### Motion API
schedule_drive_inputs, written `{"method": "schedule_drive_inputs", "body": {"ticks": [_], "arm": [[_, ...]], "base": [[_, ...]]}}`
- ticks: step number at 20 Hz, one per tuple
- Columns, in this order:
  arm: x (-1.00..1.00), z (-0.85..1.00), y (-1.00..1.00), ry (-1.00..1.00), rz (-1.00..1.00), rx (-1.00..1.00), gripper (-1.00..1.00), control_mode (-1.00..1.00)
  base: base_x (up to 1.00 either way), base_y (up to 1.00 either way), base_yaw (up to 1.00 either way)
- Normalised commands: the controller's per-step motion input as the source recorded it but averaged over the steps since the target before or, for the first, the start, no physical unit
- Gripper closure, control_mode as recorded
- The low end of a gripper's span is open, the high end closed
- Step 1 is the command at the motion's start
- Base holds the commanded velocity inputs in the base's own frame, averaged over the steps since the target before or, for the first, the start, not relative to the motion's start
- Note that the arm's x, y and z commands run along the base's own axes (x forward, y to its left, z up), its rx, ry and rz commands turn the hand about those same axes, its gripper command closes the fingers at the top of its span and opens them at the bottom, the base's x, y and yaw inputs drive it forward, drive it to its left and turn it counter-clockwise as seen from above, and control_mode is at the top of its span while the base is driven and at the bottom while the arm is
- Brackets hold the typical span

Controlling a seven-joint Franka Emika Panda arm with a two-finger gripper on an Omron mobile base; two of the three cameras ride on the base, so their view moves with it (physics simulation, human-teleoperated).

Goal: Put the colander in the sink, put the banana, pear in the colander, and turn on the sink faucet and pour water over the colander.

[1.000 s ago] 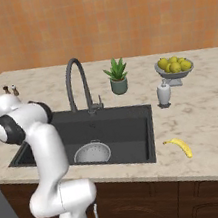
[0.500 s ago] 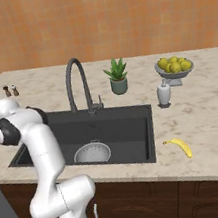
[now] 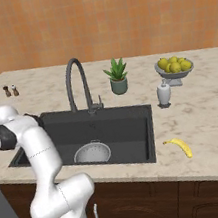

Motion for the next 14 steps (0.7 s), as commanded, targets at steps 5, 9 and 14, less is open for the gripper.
{"method": "schedule_drive_inputs", "body": {"ticks": [5,9,14], "arm": [[-0.35,-0.54,-0.80,-0.05,-0.18,0.11,1.00,-1.00],[-0.26,-0.34,-1.00,-0.20,-0.19,0.18,1.00,-1.00],[-0.41,0.90,-1.00,-0.12,-0.25,0.17,1.00,-1.00]], "base": [[0.00,0.00,0.00],[0.00,0.00,0.00],[0.00,0.00,0.00]]}}
